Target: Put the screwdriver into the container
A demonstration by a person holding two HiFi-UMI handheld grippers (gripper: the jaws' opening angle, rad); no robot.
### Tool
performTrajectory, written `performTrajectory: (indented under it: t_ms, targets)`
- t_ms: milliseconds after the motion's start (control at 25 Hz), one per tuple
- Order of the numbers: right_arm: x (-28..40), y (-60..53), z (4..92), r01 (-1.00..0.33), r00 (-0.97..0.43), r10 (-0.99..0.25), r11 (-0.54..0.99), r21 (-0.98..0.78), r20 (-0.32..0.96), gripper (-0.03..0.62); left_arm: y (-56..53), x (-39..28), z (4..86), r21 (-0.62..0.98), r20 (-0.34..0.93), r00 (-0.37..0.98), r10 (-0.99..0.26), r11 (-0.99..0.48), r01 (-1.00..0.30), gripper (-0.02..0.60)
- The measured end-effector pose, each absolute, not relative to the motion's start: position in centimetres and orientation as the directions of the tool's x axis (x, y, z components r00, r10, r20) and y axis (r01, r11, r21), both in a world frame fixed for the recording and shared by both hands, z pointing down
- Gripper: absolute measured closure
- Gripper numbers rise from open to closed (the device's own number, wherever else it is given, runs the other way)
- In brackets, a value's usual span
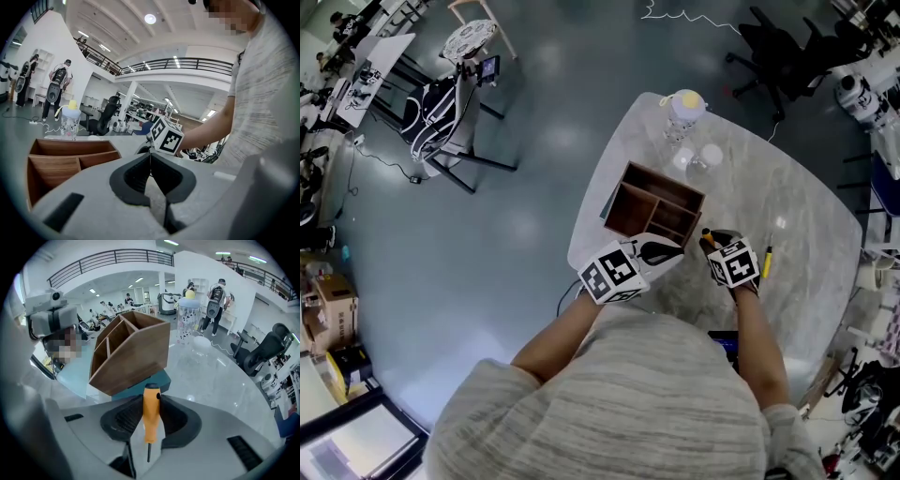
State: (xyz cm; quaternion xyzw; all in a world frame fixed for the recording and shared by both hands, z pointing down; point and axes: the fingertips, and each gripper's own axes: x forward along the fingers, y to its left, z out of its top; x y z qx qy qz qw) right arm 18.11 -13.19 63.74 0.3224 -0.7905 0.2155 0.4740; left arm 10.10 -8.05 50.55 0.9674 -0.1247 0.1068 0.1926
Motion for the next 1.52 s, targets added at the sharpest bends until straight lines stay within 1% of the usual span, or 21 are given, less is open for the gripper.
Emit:
performTrajectory:
  t_ms: [400,720,1160,1360,1520]
  targets:
    - [15.7,-15.8,56.3,-0.72,-0.442,-0.423,0.693,-0.032,0.791,0.484,-8.0,10.0,50.4,0.339,0.263,0.947,-0.186,-0.901,-0.271,0.566]
    - [14.0,-18.3,48.9,-0.723,-0.525,-0.524,0.69,-0.027,0.67,0.484,-7.7,9.8,50.5,0.342,0.272,0.944,-0.186,-0.898,-0.275,0.566]
    - [9.2,-19.6,40.8,-0.673,-0.629,-0.568,0.74,-0.005,0.531,0.484,-7.5,9.4,50.4,0.348,0.271,0.944,-0.19,-0.895,-0.28,0.566]
    - [7.6,-20.4,40.3,-0.671,-0.679,-0.584,0.739,-0.056,0.445,0.484,-7.3,9.5,50.4,0.349,0.27,0.944,-0.19,-0.894,-0.28,0.566]
    - [6.8,-20.5,42.6,-0.678,-0.686,-0.588,0.73,-0.084,0.429,0.484,-7.1,9.5,50.5,0.349,0.271,0.944,-0.187,-0.895,-0.278,0.566]
